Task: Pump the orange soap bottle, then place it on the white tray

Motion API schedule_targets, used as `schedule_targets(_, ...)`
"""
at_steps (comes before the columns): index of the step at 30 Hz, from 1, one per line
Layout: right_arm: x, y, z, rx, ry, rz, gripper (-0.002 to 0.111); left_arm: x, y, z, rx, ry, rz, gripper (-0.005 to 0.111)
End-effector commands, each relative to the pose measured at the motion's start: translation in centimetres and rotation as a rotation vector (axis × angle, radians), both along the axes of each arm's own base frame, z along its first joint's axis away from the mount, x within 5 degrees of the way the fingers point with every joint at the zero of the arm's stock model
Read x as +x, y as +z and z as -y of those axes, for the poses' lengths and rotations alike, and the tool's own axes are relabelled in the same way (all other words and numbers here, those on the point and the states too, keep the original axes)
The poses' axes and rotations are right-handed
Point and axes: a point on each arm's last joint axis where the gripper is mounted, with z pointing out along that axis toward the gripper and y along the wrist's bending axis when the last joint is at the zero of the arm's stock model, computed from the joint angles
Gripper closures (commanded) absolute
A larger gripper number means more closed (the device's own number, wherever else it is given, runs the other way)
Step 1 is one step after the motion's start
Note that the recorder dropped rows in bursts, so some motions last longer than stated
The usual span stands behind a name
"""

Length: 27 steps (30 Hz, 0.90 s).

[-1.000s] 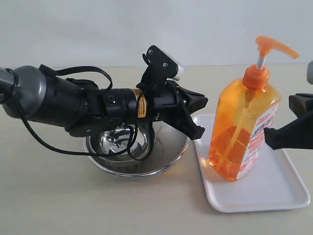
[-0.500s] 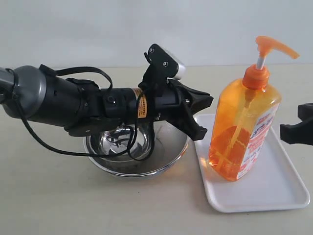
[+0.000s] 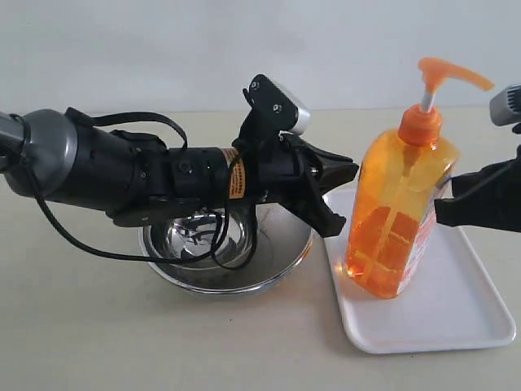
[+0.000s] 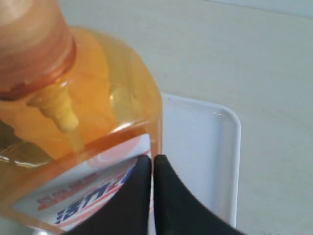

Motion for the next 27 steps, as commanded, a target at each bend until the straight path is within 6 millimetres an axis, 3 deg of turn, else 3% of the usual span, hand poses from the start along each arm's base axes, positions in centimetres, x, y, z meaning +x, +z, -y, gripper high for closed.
schedule_targets(1, 0.2, 0.2, 0.2, -0.025, 0.001, 0.013, 0.109, -0.7, 0.0, 0.4, -0.026, -0.068, -0.019, 0.102)
schedule_targets(12, 2.2, 0.2, -0.1, -0.050, 0.006, 0.001, 0.109, -1.4, -0.4, 0.5, -0.003, -0.132, -0.097, 0.102)
schedule_targets(27, 2.6, 0.7, -0.3, -0.061, 0.034, 0.025, 0.109, -2.6, -0.3, 1.4, -0.024, -0.202, -0.128, 0.102)
